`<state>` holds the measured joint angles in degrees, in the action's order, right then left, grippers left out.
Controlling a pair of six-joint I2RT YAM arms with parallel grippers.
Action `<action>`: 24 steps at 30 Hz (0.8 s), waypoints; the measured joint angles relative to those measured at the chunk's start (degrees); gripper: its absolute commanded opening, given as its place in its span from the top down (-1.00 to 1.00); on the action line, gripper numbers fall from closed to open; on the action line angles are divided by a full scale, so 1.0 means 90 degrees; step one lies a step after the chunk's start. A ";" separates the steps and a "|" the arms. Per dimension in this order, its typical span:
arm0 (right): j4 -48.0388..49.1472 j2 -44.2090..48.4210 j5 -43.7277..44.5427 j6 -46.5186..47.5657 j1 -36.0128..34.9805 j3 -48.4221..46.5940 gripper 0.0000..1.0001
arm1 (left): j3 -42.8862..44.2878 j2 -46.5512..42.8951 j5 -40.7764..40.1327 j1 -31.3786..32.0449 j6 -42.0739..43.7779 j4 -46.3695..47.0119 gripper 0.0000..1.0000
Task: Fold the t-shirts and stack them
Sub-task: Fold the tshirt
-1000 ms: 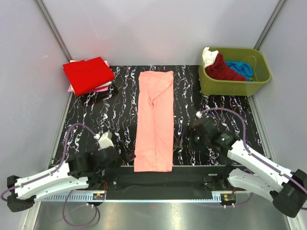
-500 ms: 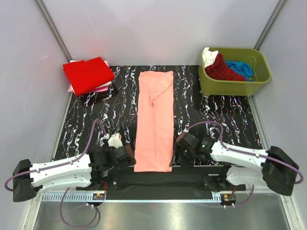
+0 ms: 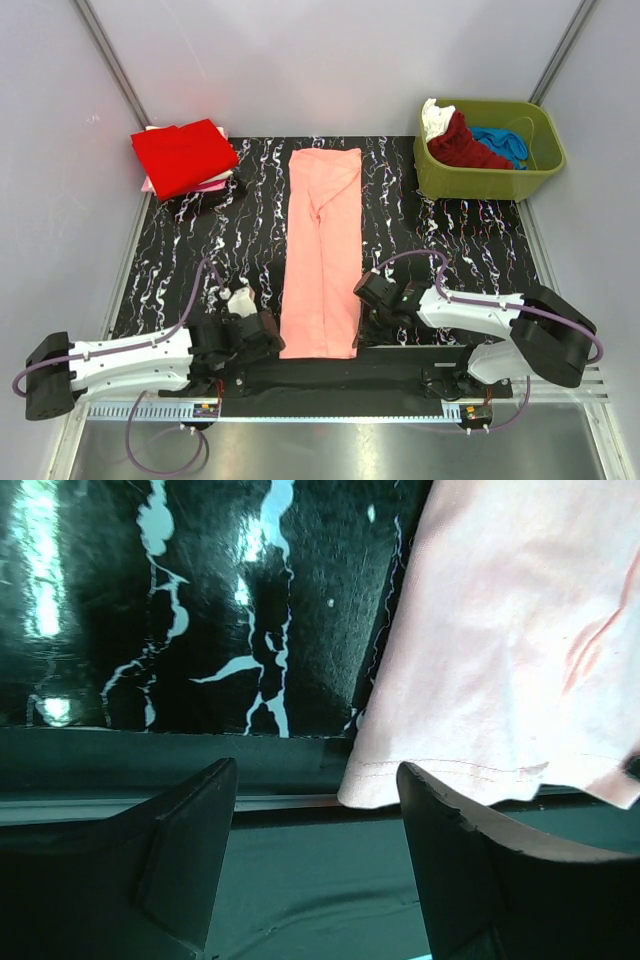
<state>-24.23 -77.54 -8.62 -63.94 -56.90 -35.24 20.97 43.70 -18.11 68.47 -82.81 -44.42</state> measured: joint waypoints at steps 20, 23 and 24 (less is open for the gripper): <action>0.0279 0.0328 0.0000 -0.0041 -0.0012 0.0192 1.00 | -0.0323 0.0440 0.0112 0.0464 -0.0427 0.1013 0.23; 0.0296 0.0391 -0.0002 -0.0041 -0.0012 0.0231 1.00 | -0.0391 0.0461 0.0092 0.0466 -0.0488 0.1175 0.69; 0.0311 0.0413 -0.0002 -0.0041 -0.0012 0.0245 1.00 | -0.0408 0.0461 0.0066 0.0466 -0.0481 0.1200 0.77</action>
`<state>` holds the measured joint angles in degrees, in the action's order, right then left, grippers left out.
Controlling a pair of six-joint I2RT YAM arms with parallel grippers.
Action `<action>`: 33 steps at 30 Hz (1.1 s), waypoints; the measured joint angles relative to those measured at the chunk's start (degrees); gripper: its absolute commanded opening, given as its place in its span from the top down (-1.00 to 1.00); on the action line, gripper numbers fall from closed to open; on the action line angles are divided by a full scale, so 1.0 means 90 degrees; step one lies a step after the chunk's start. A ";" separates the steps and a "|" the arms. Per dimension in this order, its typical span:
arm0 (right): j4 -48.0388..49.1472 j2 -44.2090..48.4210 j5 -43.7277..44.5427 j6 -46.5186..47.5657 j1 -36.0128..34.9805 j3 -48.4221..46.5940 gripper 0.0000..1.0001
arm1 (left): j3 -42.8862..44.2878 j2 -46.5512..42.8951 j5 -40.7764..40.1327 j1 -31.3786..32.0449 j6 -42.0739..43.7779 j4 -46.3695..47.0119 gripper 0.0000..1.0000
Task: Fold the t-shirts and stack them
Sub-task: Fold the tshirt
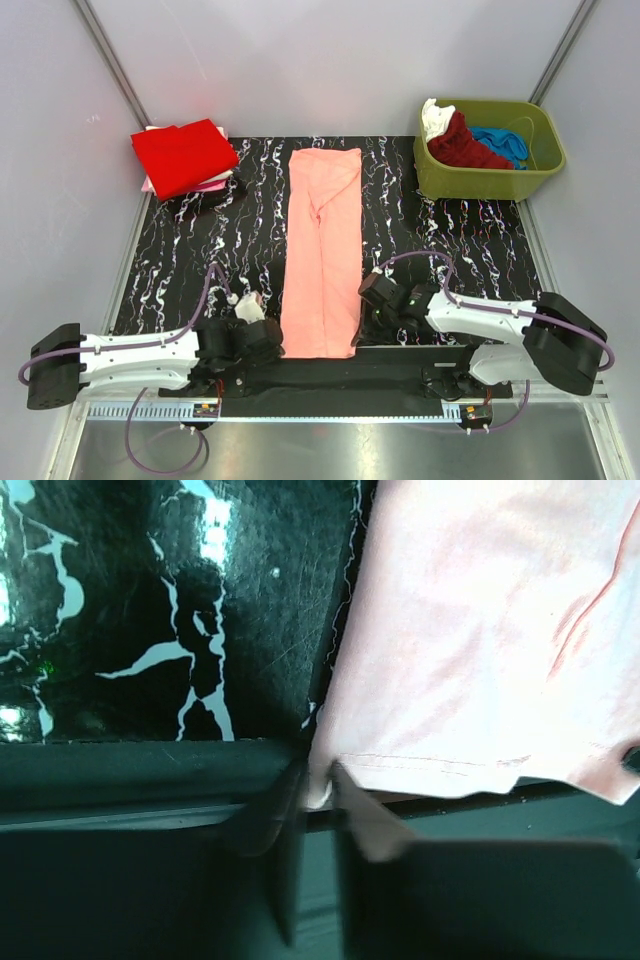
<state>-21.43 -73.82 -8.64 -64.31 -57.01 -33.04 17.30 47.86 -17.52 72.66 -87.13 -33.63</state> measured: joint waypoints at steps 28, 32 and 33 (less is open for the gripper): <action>-0.2130 0.1156 0.0818 0.1528 0.1880 -0.2259 1.00 | 0.3359 0.0760 -0.0464 -0.1909 0.2028 -0.1236 1.00; -0.2086 0.0153 0.0585 0.2110 0.2387 -0.2965 1.00 | 0.3769 0.1321 0.0022 -0.2929 0.2890 -0.1010 1.00; -0.2081 -0.0112 0.0505 0.2237 0.2526 -0.3143 1.00 | 0.3927 0.1532 0.0134 -0.3116 0.3099 -0.0962 1.00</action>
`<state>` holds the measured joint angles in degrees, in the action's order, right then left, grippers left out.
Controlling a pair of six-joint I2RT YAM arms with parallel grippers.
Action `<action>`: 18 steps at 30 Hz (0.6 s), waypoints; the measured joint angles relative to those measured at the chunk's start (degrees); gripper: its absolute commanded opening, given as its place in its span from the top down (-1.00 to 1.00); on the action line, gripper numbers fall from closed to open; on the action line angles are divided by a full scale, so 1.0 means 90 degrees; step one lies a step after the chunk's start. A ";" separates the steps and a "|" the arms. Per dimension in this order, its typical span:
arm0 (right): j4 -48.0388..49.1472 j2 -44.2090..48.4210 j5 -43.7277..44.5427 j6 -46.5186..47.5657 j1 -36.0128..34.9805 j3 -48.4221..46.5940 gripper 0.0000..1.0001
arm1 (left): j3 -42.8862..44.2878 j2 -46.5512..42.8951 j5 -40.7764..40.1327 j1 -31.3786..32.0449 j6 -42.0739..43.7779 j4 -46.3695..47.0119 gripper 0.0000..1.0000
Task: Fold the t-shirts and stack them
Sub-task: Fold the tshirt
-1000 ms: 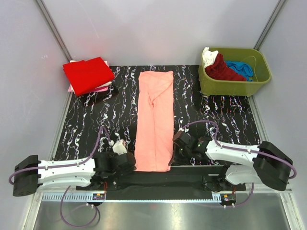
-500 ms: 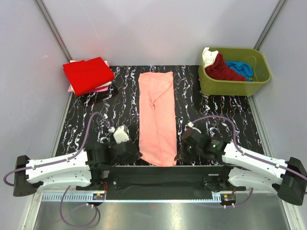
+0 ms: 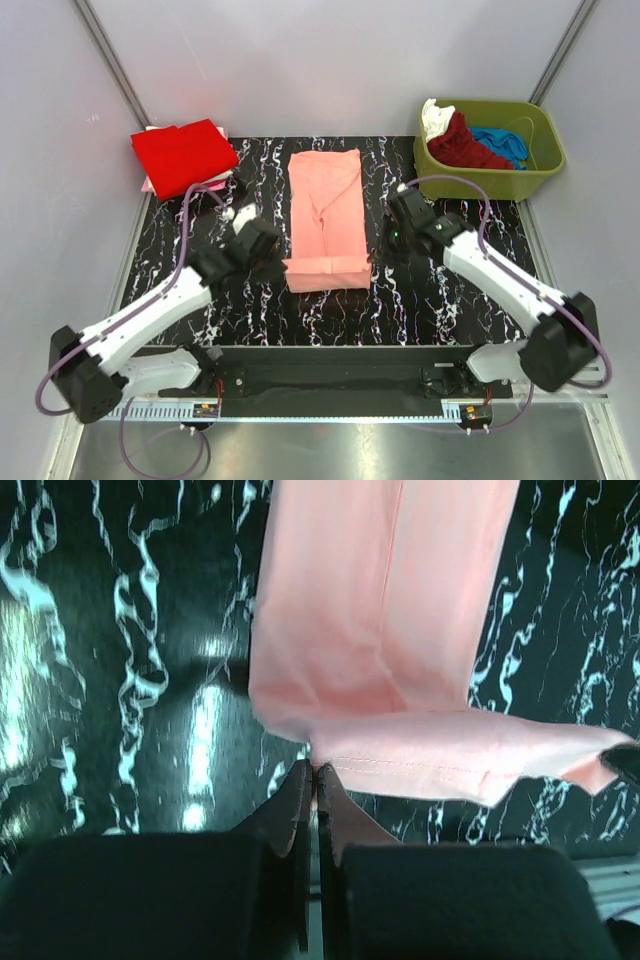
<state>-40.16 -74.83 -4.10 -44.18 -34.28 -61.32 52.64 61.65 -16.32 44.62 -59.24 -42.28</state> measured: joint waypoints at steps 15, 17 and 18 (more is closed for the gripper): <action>0.0109 -0.2851 -0.0559 0.0908 0.1161 -0.2577 1.00 | 0.2657 0.3179 0.1324 -0.1868 0.2188 0.0449 1.00; 0.0107 -0.3123 -0.0612 0.0935 0.1234 -0.2766 1.00 | 0.2919 0.3492 0.1445 -0.1987 0.2370 0.0440 1.00; 0.0109 -0.3213 -0.0634 0.0940 0.1256 -0.2827 1.00 | 0.3024 0.3626 0.1503 -0.2025 0.2438 0.0440 1.00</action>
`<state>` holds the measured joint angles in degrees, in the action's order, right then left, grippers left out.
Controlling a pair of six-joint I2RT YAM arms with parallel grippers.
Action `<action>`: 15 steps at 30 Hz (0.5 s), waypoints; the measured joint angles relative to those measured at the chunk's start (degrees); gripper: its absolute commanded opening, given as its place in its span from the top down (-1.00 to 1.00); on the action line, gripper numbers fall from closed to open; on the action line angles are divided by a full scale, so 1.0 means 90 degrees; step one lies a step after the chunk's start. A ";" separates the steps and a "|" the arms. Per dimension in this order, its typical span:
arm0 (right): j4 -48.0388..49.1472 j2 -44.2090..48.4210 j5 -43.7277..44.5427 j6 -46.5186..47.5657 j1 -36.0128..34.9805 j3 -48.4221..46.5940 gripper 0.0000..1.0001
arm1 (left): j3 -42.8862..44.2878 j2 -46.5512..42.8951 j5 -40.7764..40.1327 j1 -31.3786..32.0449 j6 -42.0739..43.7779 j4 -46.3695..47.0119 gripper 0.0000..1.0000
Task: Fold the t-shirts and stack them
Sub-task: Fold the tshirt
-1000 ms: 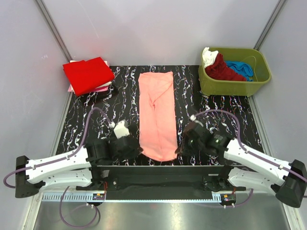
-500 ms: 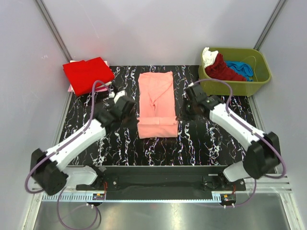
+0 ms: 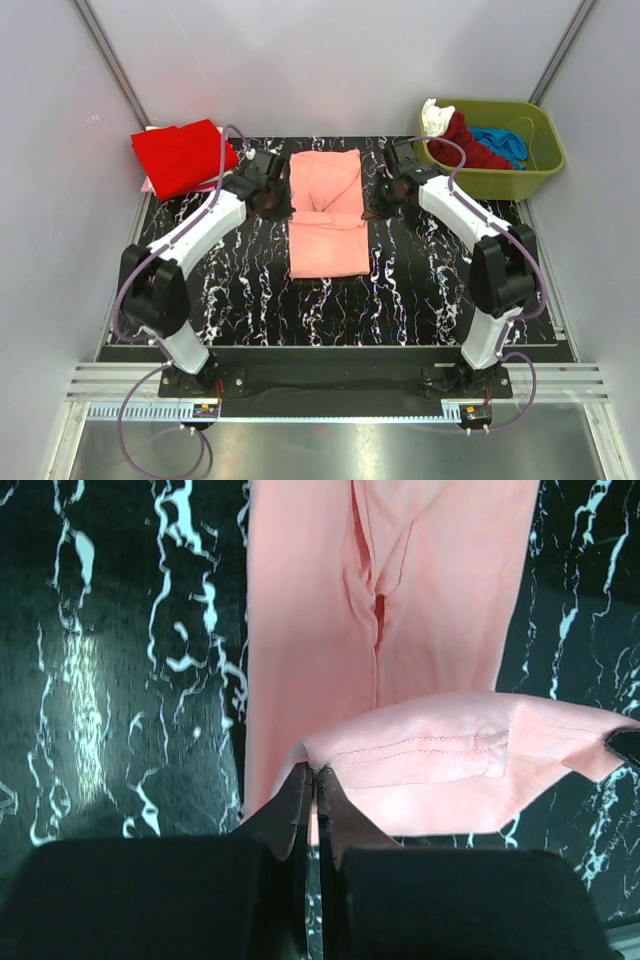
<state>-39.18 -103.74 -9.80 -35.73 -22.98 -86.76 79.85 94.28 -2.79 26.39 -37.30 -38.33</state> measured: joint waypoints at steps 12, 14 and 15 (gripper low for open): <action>0.0087 -0.1253 -0.0425 0.0092 0.0338 -0.0775 1.00 | 0.0913 0.1532 0.0653 -0.0459 0.0622 -0.0080 1.00; 0.0109 -0.1503 -0.0534 0.0117 0.0389 -0.0916 1.00 | 0.1120 0.1785 0.0709 -0.0508 0.0716 -0.0121 1.00; 0.0124 -0.1622 -0.0576 0.0126 0.0410 -0.0976 1.00 | 0.1205 0.1897 0.0736 -0.0529 0.0765 -0.0124 1.00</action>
<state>-38.06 -118.34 -14.98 -34.59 -19.29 -95.55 90.70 111.35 3.84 21.63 -30.41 -39.44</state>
